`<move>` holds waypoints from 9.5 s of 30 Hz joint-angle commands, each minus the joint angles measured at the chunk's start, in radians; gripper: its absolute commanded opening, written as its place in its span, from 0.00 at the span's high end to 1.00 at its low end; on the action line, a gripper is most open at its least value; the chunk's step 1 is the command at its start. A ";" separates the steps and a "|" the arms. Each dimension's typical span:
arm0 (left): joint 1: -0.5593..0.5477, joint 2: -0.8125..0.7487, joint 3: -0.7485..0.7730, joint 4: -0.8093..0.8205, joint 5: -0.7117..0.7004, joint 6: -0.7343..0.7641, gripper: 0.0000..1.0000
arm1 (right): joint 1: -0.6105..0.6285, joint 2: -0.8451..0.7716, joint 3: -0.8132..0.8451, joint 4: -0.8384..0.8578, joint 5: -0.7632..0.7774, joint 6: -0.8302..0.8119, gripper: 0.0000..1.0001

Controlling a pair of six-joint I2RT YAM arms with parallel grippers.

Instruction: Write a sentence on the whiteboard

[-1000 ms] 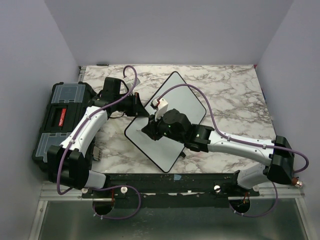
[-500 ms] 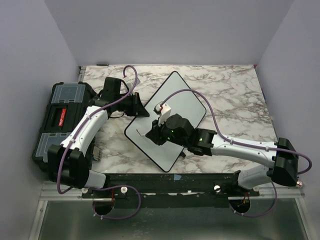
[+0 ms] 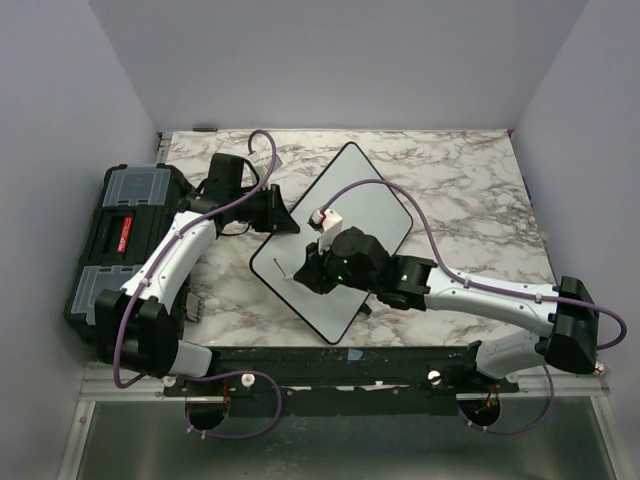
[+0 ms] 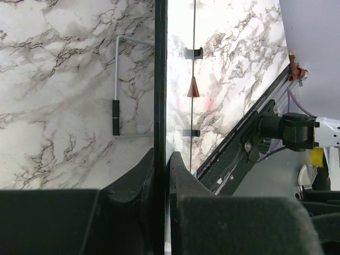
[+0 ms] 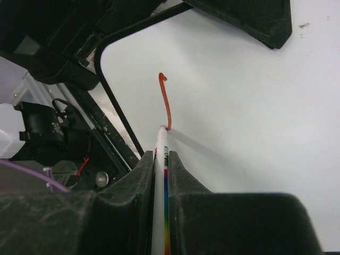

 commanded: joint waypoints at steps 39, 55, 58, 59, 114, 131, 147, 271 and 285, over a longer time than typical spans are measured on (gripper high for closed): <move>-0.023 0.008 0.009 -0.005 -0.190 0.137 1.00 | 0.004 0.070 0.089 0.003 0.154 0.051 0.99; -0.026 0.006 0.009 -0.006 -0.194 0.138 1.00 | 0.005 -0.004 -0.041 -0.042 0.187 0.081 0.99; -0.027 0.005 0.009 -0.006 -0.195 0.138 1.00 | 0.005 -0.009 -0.047 -0.047 0.187 0.084 0.99; -0.027 0.006 0.009 -0.007 -0.196 0.138 1.00 | 0.004 -0.009 -0.047 -0.047 0.187 0.085 0.99; -0.043 0.003 0.007 -0.012 -0.212 0.144 1.00 | 0.003 -0.078 0.140 -0.084 0.301 0.024 0.99; -0.046 0.004 0.011 -0.013 -0.216 0.146 1.00 | 0.003 -0.164 -0.004 -0.095 0.329 0.036 0.99; -0.050 0.010 0.010 -0.015 -0.221 0.147 1.00 | 0.003 -0.073 0.030 -0.039 0.232 0.025 0.99; -0.070 0.014 0.009 -0.026 -0.243 0.158 1.00 | -0.118 -0.006 0.096 -0.006 0.120 -0.099 0.99; -0.072 0.012 0.008 -0.026 -0.244 0.160 1.00 | -0.124 0.044 0.108 0.008 0.111 -0.086 0.99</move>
